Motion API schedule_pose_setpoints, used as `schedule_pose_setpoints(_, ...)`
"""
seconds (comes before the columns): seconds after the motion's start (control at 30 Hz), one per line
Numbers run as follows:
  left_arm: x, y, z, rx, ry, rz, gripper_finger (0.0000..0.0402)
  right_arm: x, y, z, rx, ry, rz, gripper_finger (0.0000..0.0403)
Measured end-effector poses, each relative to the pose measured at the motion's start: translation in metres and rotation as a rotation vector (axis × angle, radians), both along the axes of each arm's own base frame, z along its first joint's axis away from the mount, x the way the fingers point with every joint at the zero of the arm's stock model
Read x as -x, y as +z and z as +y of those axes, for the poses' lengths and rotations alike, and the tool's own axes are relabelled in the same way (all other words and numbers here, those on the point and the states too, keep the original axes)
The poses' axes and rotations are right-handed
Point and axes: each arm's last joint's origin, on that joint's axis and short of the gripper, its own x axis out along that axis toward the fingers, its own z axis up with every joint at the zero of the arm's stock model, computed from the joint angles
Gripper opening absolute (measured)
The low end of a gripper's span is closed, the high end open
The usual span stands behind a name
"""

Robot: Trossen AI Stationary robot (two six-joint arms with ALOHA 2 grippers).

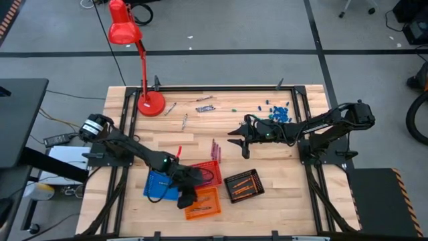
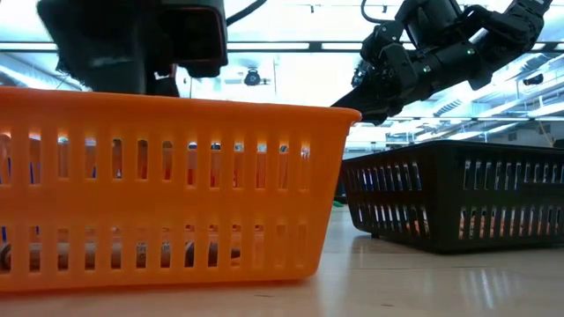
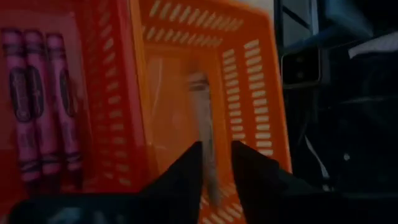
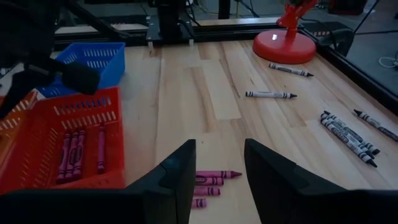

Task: Sort crayons
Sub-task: Put the brown crayon into the orange bin, then put the black crayon into the blue bin

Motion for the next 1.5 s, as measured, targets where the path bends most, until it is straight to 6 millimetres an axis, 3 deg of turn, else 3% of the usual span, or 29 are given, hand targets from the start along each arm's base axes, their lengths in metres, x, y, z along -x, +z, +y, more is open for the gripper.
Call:
schedule_pose_setpoints(0.13,-0.001,0.004,0.010,0.025,-0.067,-0.003,0.0144,0.000,0.000,0.000,0.009,0.003,0.005,0.0141)
schedule_pose_setpoints(0.3,-0.002,0.024,0.038,0.063,-0.049,-0.037,0.0156,0.000,-0.001,0.000,0.011,0.004,0.010,0.0141)
schedule_pose_setpoints(0.5,0.015,0.040,0.079,-0.260,0.101,-0.031,0.0150,0.001,-0.003,0.000,0.013,0.005,0.030,0.0141)
schedule_pose_setpoints(0.63,0.028,0.039,0.108,-0.560,0.285,0.072,0.0148,0.001,-0.003,0.000,0.013,0.005,0.033,0.0141)
schedule_pose_setpoints(0.77,0.034,0.035,0.135,-0.724,0.412,0.156,0.0148,0.001,-0.003,0.000,0.013,0.005,0.031,0.0141)
schedule_pose_setpoints(1.07,0.054,0.011,0.201,-0.778,0.544,0.277,0.0148,0.001,-0.003,0.000,0.014,0.005,0.031,0.0141)
schedule_pose_setpoints(1.33,0.080,0.010,0.267,-0.791,0.734,0.362,0.0148,0.001,-0.003,0.000,0.019,0.007,0.031,0.0141)
schedule_pose_setpoints(1.5,0.098,0.009,0.299,-0.795,0.820,0.397,0.0148,0.001,-0.003,0.000,0.021,0.008,0.031,0.0141)
